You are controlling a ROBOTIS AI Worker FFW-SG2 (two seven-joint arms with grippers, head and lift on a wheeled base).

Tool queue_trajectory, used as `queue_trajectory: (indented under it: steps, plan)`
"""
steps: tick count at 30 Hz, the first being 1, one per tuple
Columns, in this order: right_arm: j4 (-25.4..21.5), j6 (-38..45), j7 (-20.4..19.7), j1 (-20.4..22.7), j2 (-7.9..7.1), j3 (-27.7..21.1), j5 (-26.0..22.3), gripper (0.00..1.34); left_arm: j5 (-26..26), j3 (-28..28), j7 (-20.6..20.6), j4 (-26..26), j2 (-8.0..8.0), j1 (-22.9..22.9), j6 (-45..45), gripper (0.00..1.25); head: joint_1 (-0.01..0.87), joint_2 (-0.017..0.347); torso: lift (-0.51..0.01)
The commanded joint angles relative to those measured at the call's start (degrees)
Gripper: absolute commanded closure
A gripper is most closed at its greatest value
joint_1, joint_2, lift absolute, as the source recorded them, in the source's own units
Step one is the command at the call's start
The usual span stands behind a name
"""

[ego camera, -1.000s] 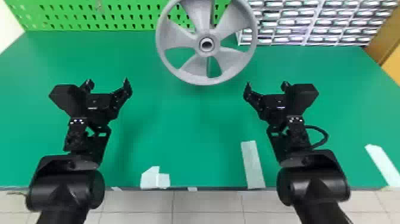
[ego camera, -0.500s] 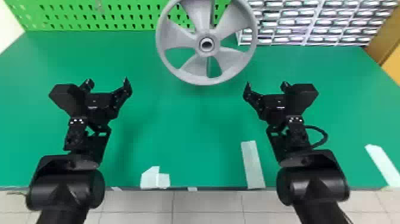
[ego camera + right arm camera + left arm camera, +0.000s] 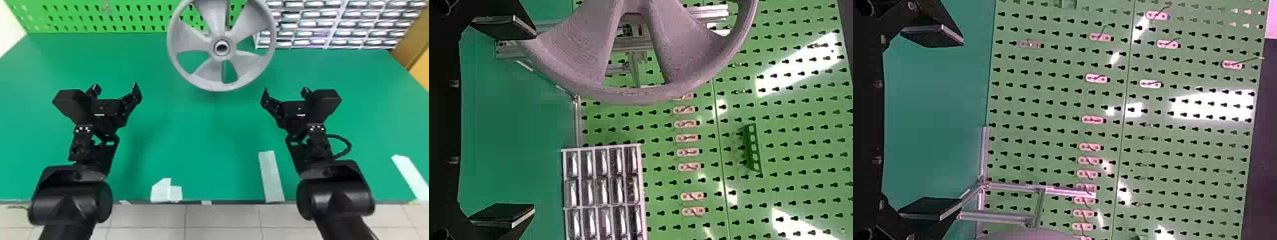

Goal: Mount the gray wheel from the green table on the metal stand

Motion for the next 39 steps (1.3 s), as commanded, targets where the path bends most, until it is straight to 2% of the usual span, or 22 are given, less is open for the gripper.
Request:
queue_trajectory:
  steps: [1,29,39]
  plan:
    - [0.09,0.01,0.0,0.02,-0.16,0.17,0.0,0.08,0.0,0.03,0.0,0.0,0.01,0.14,0.0,0.15,0.867,0.052,-0.1]
    - [0.52,0.01,0.0,-0.07,-0.25,0.35,-0.35,0.08,-0.35,0.3,-0.26,0.09,0.01,0.23,0.0,0.14,0.867,0.052,-0.1]
    - [0.52,0.01,0.0,-0.16,-0.25,0.26,-0.26,0.08,-2.72,0.21,-0.26,0.09,0.01,0.23,0.09,0.14,0.867,0.052,-0.1]
